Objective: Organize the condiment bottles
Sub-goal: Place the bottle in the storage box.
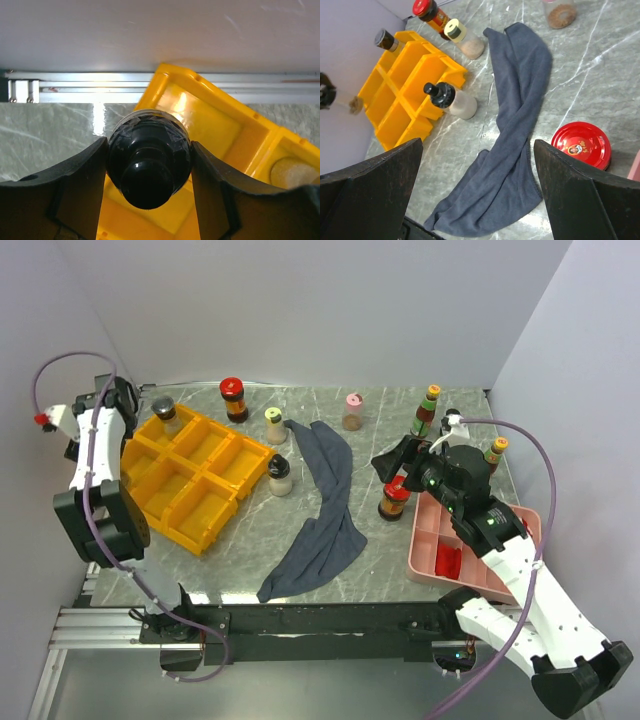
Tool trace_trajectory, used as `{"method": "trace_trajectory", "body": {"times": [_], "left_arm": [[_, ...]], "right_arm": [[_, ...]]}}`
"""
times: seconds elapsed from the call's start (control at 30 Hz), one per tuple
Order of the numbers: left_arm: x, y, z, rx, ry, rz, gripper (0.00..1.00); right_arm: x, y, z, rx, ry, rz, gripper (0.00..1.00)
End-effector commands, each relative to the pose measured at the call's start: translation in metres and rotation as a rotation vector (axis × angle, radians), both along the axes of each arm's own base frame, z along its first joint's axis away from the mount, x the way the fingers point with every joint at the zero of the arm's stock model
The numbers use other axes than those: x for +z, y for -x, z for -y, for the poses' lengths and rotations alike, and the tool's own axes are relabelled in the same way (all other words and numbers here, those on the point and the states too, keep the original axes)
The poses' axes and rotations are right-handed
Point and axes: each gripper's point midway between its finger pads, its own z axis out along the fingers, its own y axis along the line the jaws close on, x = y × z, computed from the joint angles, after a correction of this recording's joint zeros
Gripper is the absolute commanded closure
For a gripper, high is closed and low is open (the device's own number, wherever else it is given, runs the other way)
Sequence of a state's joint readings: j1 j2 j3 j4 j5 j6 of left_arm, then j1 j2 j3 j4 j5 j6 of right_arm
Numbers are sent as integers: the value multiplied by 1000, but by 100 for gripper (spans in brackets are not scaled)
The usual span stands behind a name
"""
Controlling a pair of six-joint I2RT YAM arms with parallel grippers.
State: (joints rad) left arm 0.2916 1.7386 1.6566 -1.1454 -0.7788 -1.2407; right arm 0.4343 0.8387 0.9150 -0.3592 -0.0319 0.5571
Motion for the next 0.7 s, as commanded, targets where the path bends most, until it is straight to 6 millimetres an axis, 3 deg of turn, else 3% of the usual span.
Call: {"method": "trace_trajectory", "body": {"times": [0.0,0.07,0.1,0.13,0.17,0.33,0.67], "left_arm": [[22,-39,0,-227,-74,-4,99],[11,-51,10,-352,-46,5,99],[32,-67,10,-389,-96,114,99],[24,-66,14,-431,-94,115,99],[39,-66,15,-474,-135,142,99],[54,-76,16,-542,-173,174,99],[29,-95,7,-602,-182,66,99]], "right_arm": [[12,5,-7,39,-43,48,0],[15,8,-9,55,-55,59,0],[16,9,-9,58,-58,61,0],[16,10,-10,64,-61,63,0],[19,13,-10,71,-68,75,0],[21,18,-7,71,-67,101,0],[24,21,-2,60,-62,119,0]]}}
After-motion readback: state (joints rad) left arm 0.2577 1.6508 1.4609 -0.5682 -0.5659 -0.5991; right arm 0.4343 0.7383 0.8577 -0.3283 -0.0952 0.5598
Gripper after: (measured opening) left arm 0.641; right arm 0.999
